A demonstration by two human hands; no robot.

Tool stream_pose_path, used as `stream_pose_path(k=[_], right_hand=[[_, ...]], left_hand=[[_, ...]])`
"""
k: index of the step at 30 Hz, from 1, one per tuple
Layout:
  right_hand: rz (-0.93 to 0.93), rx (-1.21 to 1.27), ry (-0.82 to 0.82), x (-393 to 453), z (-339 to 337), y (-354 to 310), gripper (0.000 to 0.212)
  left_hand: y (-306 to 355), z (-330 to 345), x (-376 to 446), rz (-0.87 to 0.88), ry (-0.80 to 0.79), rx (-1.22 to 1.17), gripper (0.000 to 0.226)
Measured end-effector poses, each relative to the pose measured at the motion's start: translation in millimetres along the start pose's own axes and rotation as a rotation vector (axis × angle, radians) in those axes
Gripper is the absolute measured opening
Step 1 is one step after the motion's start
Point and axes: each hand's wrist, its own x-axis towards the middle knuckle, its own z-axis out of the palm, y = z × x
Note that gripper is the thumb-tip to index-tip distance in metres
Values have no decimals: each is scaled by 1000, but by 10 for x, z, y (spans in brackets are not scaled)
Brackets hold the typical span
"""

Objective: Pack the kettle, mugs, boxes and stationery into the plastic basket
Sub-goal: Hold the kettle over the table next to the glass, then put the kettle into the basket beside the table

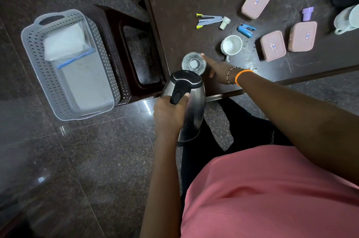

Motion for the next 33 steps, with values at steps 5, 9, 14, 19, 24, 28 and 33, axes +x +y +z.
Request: stream_pose_path(k=[5, 9, 14, 19, 24, 28, 33], right_hand=[[-4, 6, 8, 8, 10, 2, 91], [-4, 1, 7, 9, 6, 5, 94], [-10, -3, 21, 13, 6, 10, 95], [8, 4, 41, -19, -28, -13, 92], [-4, -17, 243, -48, -42, -165, 63], [-123, 70, 381, -107, 27, -466, 38], [-290, 117, 403, -57, 171, -1126, 19]], left_hand=[[-7, -4, -15, 11, 0, -4, 40], [-38, -17, -13, -2, 12, -12, 39], [-159, 7, -1, -58, 37, -35, 39], [-300, -25, -36, -14, 90, -55, 48], [-468, -160, -98, 16, 136, -155, 46], [-603, -361, -215, 49, 202, -269, 35], [-735, -760, -379, 40, 286, -573, 29]])
